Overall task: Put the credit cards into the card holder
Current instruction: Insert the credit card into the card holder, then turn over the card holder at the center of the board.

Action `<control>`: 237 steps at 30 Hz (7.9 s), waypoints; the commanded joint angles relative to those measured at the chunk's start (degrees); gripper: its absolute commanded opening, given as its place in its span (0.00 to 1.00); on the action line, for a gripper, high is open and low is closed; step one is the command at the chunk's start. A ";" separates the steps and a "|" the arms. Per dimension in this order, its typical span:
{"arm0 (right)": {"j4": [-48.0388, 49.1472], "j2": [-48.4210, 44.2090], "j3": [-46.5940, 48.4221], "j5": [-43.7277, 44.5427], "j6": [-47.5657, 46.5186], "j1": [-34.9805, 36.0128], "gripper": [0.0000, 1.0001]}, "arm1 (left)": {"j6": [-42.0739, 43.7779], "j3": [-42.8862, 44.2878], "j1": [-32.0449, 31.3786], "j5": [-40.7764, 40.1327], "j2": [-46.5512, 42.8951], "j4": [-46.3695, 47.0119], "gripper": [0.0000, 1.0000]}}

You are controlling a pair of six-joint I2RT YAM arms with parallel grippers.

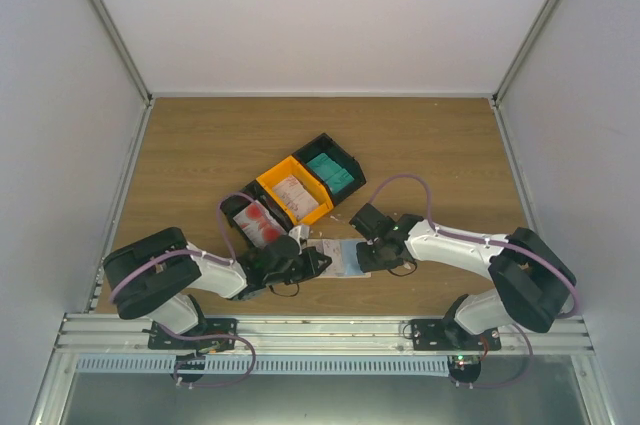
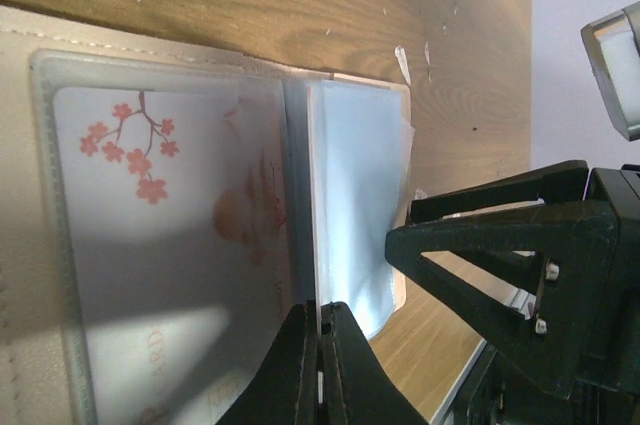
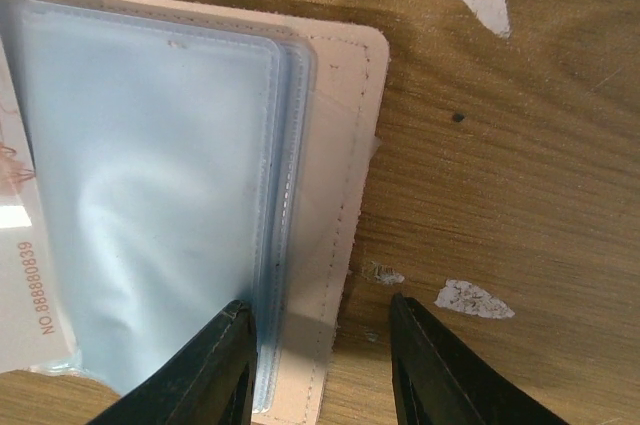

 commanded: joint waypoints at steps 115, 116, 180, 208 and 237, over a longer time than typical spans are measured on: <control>20.60 -7.85 -13.12 -9.13 3.97 0.93 0.42 | 12.26 24.36 1.26 -4.87 1.84 -48.28 0.48; 20.86 -7.64 -13.17 -9.13 3.97 0.86 0.42 | 12.57 24.37 1.27 -3.70 2.01 -47.91 0.47; 16.80 -15.98 -10.56 -13.38 1.32 -3.50 0.21 | 26.19 28.78 4.45 14.59 1.25 -48.55 0.31; 20.49 -11.08 -12.91 -15.36 0.95 -3.50 0.22 | 24.58 26.08 4.34 12.68 8.49 -51.72 0.09; 26.26 -9.78 -14.48 -24.42 2.62 -4.10 0.23 | 24.54 24.61 4.34 12.67 11.87 -50.73 0.06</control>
